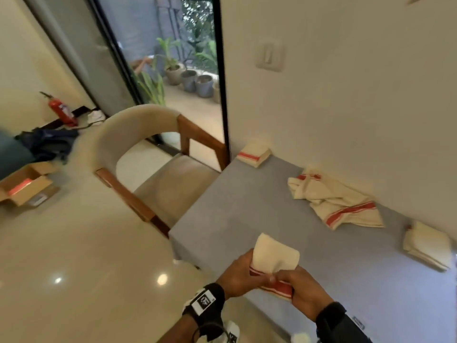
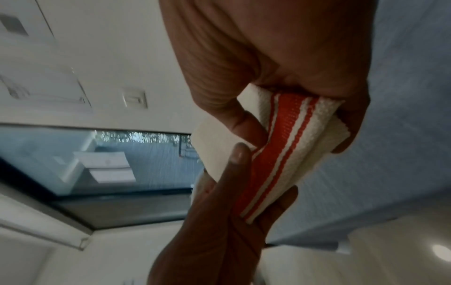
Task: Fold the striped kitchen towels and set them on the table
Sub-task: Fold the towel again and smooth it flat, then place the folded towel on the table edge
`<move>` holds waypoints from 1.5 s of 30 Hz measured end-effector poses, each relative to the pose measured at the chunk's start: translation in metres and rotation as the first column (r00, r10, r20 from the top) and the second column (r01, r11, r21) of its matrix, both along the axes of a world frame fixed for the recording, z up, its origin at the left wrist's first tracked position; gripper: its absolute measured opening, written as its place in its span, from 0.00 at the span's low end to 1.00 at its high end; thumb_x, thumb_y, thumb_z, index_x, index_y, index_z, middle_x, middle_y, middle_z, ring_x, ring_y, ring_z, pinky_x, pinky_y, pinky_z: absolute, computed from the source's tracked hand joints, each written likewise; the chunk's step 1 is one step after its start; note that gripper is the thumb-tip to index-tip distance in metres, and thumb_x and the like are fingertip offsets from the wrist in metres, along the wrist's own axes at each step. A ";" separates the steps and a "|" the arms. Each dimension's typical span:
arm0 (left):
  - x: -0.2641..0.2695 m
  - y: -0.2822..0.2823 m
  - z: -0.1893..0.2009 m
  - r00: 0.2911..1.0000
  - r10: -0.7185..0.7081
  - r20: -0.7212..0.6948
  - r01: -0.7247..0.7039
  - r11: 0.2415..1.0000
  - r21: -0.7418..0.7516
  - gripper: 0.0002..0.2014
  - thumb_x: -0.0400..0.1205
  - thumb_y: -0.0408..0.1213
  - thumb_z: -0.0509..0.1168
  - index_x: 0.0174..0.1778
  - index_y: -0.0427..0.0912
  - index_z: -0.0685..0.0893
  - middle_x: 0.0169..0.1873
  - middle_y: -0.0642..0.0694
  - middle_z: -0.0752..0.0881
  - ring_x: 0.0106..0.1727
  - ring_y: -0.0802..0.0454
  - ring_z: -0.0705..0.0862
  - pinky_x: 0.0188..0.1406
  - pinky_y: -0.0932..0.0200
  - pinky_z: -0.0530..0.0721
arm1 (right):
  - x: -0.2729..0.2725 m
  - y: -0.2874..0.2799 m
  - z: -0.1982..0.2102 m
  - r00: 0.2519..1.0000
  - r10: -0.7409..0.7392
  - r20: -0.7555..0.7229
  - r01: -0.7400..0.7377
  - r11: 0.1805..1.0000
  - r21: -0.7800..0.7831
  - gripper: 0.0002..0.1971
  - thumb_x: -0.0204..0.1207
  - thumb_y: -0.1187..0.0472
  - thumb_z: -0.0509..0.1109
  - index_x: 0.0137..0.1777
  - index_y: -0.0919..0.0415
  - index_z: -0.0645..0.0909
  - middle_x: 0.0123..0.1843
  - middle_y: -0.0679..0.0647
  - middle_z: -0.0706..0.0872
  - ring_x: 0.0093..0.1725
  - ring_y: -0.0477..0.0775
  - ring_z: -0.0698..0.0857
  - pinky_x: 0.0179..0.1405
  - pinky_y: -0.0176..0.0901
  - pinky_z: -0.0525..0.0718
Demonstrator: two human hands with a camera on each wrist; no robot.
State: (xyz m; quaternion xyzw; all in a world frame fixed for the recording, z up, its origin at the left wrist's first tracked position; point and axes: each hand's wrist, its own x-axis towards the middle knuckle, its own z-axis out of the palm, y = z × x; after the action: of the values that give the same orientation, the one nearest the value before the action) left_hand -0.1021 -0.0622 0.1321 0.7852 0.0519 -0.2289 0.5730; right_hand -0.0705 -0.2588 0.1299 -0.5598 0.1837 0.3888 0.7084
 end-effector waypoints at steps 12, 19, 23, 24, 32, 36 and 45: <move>-0.022 0.176 -0.053 0.959 0.283 -0.021 -0.282 0.958 0.051 0.37 0.70 0.53 0.82 0.73 0.63 0.73 0.65 0.57 0.85 0.66 0.55 0.85 0.67 0.45 0.88 | 0.003 0.177 -0.021 0.983 0.160 -0.094 -0.174 0.972 -0.158 0.18 0.79 0.77 0.66 0.66 0.65 0.82 0.53 0.69 0.92 0.53 0.66 0.88 0.48 0.54 0.89; 0.000 0.229 -0.049 0.951 0.308 0.013 -0.303 0.924 0.234 0.31 0.84 0.34 0.72 0.75 0.59 0.64 0.47 0.51 0.84 0.43 0.57 0.87 0.42 0.69 0.88 | 0.022 0.229 -0.050 0.958 0.219 -0.188 -0.258 0.941 -0.219 0.18 0.76 0.78 0.72 0.64 0.64 0.83 0.63 0.68 0.88 0.58 0.64 0.87 0.51 0.54 0.88; 0.024 0.243 -0.067 0.983 0.178 0.053 -0.184 0.905 0.383 0.17 0.89 0.33 0.62 0.64 0.62 0.69 0.52 0.47 0.87 0.46 0.54 0.89 0.51 0.56 0.91 | 0.036 0.252 -0.068 0.975 0.140 -0.175 -0.189 0.933 -0.308 0.18 0.75 0.80 0.72 0.62 0.65 0.84 0.59 0.65 0.91 0.59 0.66 0.90 0.45 0.50 0.89; 0.030 0.244 -0.073 0.990 0.128 0.059 -0.141 0.901 0.411 0.14 0.90 0.35 0.60 0.64 0.60 0.73 0.56 0.49 0.85 0.49 0.54 0.87 0.54 0.59 0.89 | 0.040 0.255 -0.073 0.978 0.105 -0.180 -0.161 0.930 -0.332 0.17 0.74 0.80 0.71 0.60 0.65 0.84 0.57 0.65 0.91 0.58 0.67 0.90 0.44 0.50 0.89; 0.079 0.289 -0.109 0.967 -0.253 -0.042 0.241 0.839 0.489 0.22 0.86 0.32 0.62 0.78 0.49 0.79 0.69 0.42 0.82 0.67 0.43 0.83 0.70 0.50 0.81 | 0.070 0.270 -0.145 0.990 0.129 -0.050 -0.131 0.763 -0.633 0.12 0.64 0.65 0.73 0.48 0.61 0.89 0.48 0.62 0.94 0.51 0.67 0.92 0.51 0.64 0.91; 0.101 0.309 -0.125 0.925 -0.377 -0.056 0.355 0.799 0.485 0.22 0.87 0.40 0.65 0.79 0.50 0.78 0.68 0.42 0.83 0.66 0.40 0.85 0.69 0.46 0.82 | 0.076 0.290 -0.120 0.985 0.160 -0.067 -0.160 0.677 -0.719 0.05 0.69 0.68 0.75 0.44 0.63 0.86 0.41 0.58 0.91 0.48 0.65 0.91 0.47 0.56 0.91; 0.095 0.336 -0.137 0.804 -0.584 -0.115 0.561 0.678 0.475 0.31 0.84 0.44 0.69 0.85 0.54 0.69 0.74 0.41 0.76 0.70 0.37 0.82 0.73 0.44 0.81 | 0.059 0.320 -0.112 0.976 0.198 -0.087 -0.186 0.560 -0.808 0.09 0.74 0.63 0.77 0.49 0.60 0.79 0.50 0.59 0.88 0.55 0.66 0.89 0.46 0.46 0.82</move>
State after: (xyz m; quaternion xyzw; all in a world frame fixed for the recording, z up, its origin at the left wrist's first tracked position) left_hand -0.0072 0.2739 -0.0045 0.8847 -0.1535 -0.3576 0.2566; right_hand -0.0120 0.0608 0.0175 -0.8401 0.2743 0.3327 0.3291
